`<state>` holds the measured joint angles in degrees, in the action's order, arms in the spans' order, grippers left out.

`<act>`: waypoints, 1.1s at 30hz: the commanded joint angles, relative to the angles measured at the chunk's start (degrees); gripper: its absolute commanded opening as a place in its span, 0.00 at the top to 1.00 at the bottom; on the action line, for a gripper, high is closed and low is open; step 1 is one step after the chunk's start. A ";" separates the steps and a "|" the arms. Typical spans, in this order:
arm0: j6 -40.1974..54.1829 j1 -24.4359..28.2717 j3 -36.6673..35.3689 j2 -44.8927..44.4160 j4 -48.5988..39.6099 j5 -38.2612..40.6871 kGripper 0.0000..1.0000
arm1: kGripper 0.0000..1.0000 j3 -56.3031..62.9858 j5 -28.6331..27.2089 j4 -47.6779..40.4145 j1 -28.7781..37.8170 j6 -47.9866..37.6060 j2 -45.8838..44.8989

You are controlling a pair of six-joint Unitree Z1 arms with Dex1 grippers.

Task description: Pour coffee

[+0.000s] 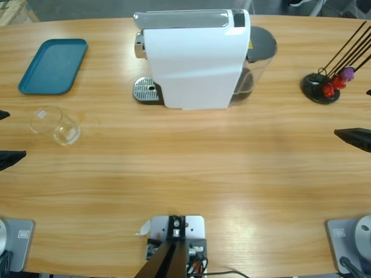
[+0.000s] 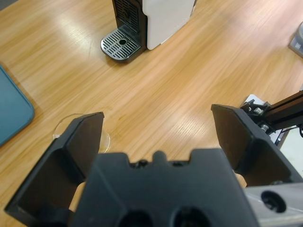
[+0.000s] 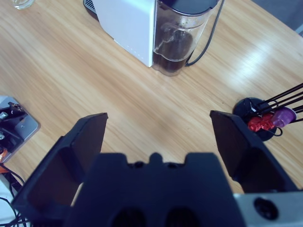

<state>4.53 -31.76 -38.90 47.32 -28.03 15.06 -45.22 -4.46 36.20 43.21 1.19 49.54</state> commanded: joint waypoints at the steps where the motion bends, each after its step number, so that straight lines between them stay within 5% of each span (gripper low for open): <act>1: -4.42 -0.58 -10.21 12.22 1.93 0.23 0.00 | 0.04 0.98 0.30 -0.25 0.56 0.15 0.82; 7: -7.29 -0.58 -19.23 22.73 2.53 0.76 0.01 | 0.04 0.98 -0.11 -0.27 0.56 -0.04 0.29; 19: -32.97 0.70 -31.82 41.45 5.00 7.09 0.03 | 0.08 1.02 -0.64 -0.52 0.56 -1.15 -0.39; 33: -46.31 3.53 -36.25 49.05 5.09 9.02 0.06 | 0.11 1.37 -1.52 -1.83 0.56 -1.80 1.63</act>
<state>-37.09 -29.09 -73.46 91.57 -23.44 22.31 -45.22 -4.98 35.06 43.26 0.02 49.55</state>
